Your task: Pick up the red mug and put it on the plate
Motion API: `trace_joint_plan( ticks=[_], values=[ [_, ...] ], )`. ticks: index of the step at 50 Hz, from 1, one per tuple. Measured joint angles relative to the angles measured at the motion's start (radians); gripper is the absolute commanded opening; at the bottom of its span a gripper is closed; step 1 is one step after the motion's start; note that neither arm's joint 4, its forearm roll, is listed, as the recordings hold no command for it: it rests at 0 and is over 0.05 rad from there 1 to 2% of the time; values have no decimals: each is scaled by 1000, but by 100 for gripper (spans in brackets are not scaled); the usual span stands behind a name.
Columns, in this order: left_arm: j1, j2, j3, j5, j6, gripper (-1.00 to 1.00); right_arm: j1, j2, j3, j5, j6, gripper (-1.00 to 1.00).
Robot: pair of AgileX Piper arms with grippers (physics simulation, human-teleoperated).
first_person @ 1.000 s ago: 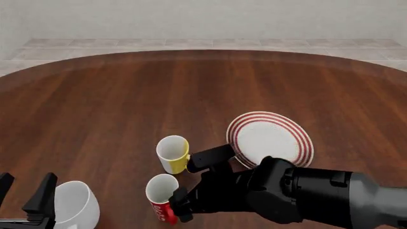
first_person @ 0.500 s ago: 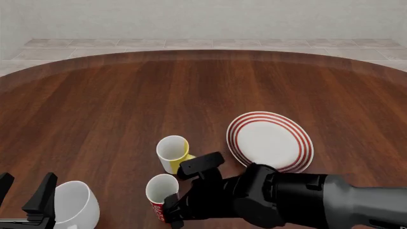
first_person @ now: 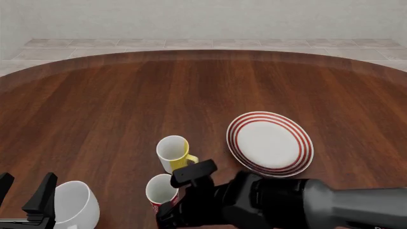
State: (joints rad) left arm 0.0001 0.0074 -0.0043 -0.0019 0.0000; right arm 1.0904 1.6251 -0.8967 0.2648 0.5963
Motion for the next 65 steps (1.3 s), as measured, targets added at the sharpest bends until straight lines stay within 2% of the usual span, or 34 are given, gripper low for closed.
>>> trace_joint_plan(
  ticks=[27, 28, 45, 53, 65],
  values=[
    [0, 0, 0, 0, 0, 100, 27, 65, 14, -38, 47, 100],
    [0, 0, 0, 0, 0, 100, 27, 66, 14, -39, 48, -100],
    [0, 0, 0, 0, 0, 100, -16, 38, 23, -28, -29, -100],
    [0, 0, 0, 0, 0, 100, -47, 5, 17, -11, -84, -100],
    [0, 0, 0, 0, 0, 100, -33, -47, -39, 24, -182, -100]
  ],
)
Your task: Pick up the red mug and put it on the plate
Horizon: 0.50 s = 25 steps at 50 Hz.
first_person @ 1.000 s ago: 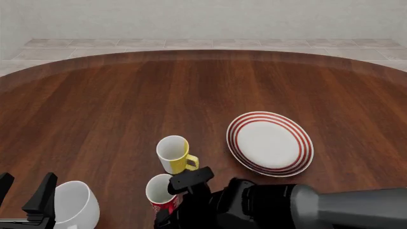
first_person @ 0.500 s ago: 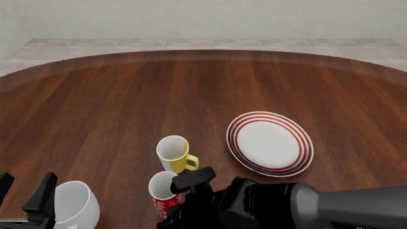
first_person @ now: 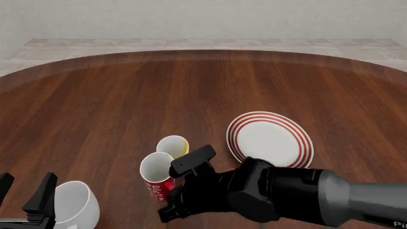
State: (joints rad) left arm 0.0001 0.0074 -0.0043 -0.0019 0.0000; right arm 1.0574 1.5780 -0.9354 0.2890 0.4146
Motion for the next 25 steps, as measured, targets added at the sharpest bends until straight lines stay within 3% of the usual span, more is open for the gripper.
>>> trace_joint_plan(
  ticks=[25],
  values=[
    [0, 0, 0, 0, 0, 100, -130, -249, -26, 100, -173, -100]
  ],
)
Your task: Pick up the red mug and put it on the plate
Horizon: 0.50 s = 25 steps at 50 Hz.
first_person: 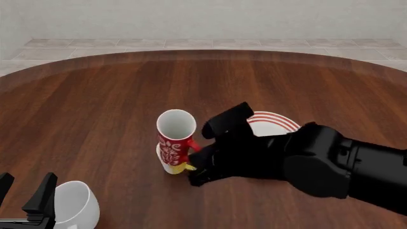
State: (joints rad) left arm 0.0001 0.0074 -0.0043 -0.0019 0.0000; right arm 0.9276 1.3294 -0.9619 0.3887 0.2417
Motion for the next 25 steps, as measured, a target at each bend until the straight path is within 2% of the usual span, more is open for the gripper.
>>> trace_joint_plan(
  ticks=[13, 25],
  values=[
    [0, 0, 0, 0, 0, 100, -95, -117, -28, 70, -78, -100],
    [0, 0, 0, 0, 0, 100, -192, -208, -53, 128, -123, -100]
  ],
)
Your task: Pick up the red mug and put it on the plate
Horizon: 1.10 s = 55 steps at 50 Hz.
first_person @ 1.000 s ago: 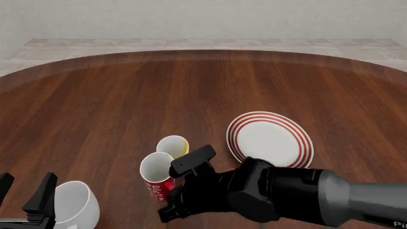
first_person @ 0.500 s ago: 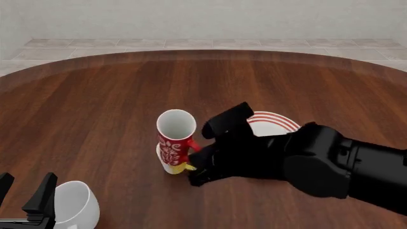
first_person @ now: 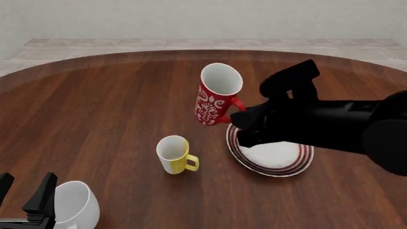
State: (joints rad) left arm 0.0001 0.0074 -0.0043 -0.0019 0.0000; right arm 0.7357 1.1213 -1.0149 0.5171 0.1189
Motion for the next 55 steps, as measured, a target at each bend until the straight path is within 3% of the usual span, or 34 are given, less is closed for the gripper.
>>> trace_joint_plan(
  ticks=[26, 55],
  values=[
    [0, 0, 0, 0, 0, 100, -209, -102, 32, 38, -42, -100],
    [0, 0, 0, 0, 0, 100, -376, -115, 73, 17, -76, -100]
  ],
)
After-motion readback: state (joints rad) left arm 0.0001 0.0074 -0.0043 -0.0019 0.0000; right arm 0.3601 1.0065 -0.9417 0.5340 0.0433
